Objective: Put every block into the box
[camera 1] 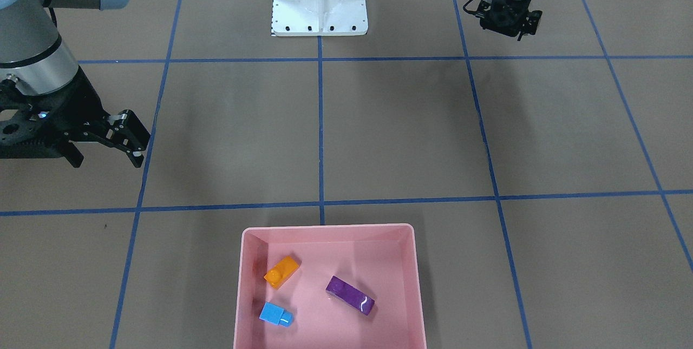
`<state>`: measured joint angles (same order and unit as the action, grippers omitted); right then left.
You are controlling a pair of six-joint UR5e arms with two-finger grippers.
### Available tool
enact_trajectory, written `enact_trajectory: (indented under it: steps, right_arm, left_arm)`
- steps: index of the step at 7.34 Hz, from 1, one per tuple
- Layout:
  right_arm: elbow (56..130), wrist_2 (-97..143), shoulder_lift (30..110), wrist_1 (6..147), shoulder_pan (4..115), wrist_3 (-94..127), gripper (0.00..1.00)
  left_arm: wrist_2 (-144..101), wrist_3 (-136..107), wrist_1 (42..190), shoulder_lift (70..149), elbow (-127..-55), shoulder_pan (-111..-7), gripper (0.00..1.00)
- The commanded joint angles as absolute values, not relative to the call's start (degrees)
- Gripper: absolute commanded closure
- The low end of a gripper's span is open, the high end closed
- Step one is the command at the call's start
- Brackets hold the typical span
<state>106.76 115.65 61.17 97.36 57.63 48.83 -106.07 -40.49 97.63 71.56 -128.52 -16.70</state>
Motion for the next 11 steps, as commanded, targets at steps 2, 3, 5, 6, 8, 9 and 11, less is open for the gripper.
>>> enact_trajectory:
  steps: [2, 3, 5, 6, 8, 9, 11]
  right_arm:
    - [106.88, 115.58, 61.35, 97.29, 57.66, 48.6, 0.01]
    - [106.79, 115.32, 61.26, 97.21, 57.48, 48.6, 0.01]
    - [106.79, 115.05, 61.35, 97.21, 57.48, 48.6, 0.01]
    - [106.79, 114.96, 61.35, 97.21, 57.48, 48.69, 0.01]
    - [106.79, 114.87, 61.43, 97.21, 57.48, 48.69, 0.01]
    - [106.79, 114.79, 61.44, 97.21, 57.48, 48.69, 0.01]
    - [106.79, 114.79, 61.17, 97.12, 57.39, 49.04, 0.01]
  left_arm:
    - [-108.44, -39.98, 101.92, 65.41, -126.49, -15.47, 0.0]
    - [-111.33, -41.03, 108.04, 65.13, -121.34, -15.47, 0.0]
    - [-115.3, -48.21, 117.74, 62.42, -119.0, -11.89, 0.0]
    - [-115.4, -51.47, 119.6, 62.49, -119.18, -9.6, 0.0]
    - [-115.31, -52.29, 120.06, 62.32, -119.0, -7.47, 0.01]
    - [-115.23, -52.29, 119.97, 62.31, -118.92, -7.47, 0.03]
    - [-115.14, -52.12, 119.88, 60.92, -118.74, -7.38, 0.04]
